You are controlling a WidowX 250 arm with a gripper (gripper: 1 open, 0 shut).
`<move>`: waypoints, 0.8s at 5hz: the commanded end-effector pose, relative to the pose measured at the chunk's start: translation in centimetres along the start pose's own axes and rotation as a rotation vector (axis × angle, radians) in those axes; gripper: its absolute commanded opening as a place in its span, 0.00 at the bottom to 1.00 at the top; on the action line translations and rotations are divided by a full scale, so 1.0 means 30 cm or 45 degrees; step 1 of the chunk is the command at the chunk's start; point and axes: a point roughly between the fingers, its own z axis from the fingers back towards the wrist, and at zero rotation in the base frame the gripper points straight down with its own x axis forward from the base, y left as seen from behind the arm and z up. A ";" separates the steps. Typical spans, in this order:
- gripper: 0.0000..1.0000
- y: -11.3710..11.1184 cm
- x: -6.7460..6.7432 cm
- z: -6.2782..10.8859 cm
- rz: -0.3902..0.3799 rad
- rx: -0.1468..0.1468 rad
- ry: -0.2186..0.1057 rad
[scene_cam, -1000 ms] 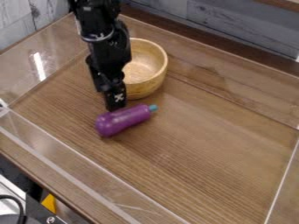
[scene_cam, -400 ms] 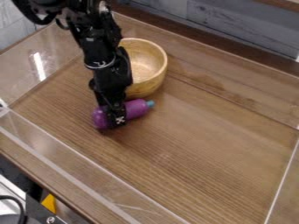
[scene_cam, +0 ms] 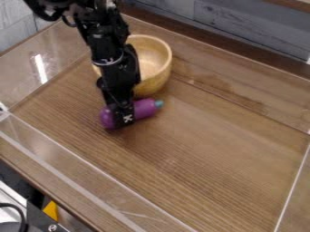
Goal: Put the purple eggplant in the brown bowl
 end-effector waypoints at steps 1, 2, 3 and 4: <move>1.00 0.046 0.040 0.009 -0.067 0.030 -0.039; 0.00 0.048 0.046 0.006 -0.028 0.034 -0.045; 0.00 0.031 0.094 0.035 0.004 0.032 -0.059; 0.00 0.043 0.121 0.101 0.081 0.073 -0.066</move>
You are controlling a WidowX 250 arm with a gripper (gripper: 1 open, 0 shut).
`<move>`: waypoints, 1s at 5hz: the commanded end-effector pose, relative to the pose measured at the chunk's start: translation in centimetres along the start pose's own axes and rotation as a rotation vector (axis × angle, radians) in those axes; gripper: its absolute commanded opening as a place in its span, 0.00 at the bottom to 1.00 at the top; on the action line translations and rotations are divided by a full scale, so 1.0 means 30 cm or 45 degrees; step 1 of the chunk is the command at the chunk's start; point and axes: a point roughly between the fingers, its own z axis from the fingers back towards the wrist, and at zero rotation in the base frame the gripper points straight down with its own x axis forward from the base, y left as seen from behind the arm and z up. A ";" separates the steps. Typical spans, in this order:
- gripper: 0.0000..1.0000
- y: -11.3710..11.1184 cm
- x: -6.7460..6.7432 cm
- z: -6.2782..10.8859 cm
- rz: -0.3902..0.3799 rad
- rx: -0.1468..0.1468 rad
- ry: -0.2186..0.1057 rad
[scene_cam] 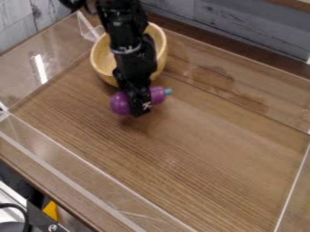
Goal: Put the purple eggplant in the brown bowl
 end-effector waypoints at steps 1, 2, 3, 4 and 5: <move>0.00 0.059 0.066 0.116 0.082 0.107 -0.077; 0.00 0.085 0.103 0.121 0.145 0.124 -0.080; 0.00 0.105 0.121 0.104 0.115 0.120 -0.092; 0.00 0.123 0.128 0.092 0.084 0.115 -0.103; 0.00 0.135 0.158 0.074 0.084 0.115 -0.111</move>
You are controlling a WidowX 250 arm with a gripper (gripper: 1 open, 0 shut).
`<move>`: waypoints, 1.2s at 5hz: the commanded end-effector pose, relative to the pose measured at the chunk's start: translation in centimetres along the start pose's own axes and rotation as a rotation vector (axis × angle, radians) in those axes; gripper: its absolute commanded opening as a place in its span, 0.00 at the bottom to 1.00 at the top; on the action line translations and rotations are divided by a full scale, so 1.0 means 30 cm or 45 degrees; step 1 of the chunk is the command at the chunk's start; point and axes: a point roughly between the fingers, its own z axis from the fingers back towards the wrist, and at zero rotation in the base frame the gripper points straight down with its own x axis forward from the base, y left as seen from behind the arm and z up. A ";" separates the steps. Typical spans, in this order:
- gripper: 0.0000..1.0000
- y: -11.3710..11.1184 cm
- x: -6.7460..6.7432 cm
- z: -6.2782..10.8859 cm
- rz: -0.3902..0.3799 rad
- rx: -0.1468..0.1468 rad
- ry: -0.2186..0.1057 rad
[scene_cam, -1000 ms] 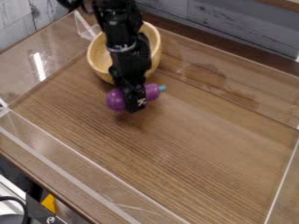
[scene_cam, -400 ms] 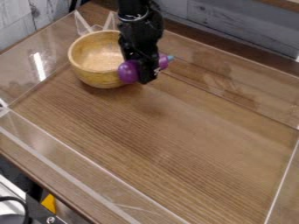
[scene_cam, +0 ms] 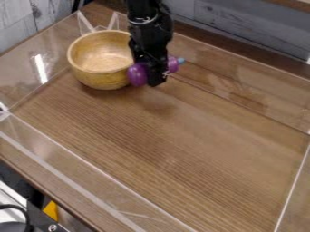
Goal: Put the purple eggplant in the brown bowl
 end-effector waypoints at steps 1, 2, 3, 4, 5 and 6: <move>0.00 0.034 0.064 0.036 -0.009 0.053 -0.068; 0.00 0.020 0.092 0.057 -0.011 0.060 -0.075; 0.00 0.005 0.117 0.080 -0.011 0.067 -0.082; 0.00 0.029 0.128 0.080 -0.102 0.058 -0.101; 0.00 0.058 0.135 0.077 -0.190 0.048 -0.114; 0.00 0.079 0.131 0.085 -0.233 0.047 -0.118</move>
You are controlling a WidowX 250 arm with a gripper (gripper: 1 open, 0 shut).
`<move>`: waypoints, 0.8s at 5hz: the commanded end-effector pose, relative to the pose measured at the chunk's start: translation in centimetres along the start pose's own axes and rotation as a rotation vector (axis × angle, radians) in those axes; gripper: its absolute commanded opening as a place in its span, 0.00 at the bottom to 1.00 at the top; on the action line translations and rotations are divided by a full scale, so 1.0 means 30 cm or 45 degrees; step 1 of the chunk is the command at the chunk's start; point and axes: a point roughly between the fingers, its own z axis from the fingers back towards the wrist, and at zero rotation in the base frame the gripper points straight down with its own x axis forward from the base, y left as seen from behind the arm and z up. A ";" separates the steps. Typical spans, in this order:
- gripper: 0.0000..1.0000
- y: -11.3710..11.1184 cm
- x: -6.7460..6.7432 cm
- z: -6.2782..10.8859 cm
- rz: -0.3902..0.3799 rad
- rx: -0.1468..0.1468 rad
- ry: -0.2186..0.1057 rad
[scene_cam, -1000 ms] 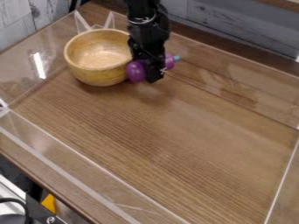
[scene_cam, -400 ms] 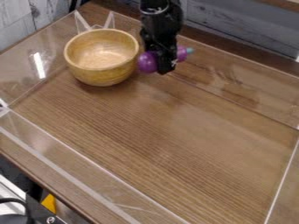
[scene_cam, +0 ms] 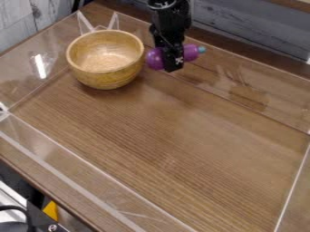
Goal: Put the purple eggplant in the brown bowl
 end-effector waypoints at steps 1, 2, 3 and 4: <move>0.00 0.051 0.019 0.064 -0.050 0.054 -0.053; 0.00 0.040 0.048 0.083 0.021 0.076 -0.039; 0.00 0.020 0.072 0.102 0.085 0.101 -0.022; 0.00 0.023 0.085 0.127 0.034 0.099 -0.022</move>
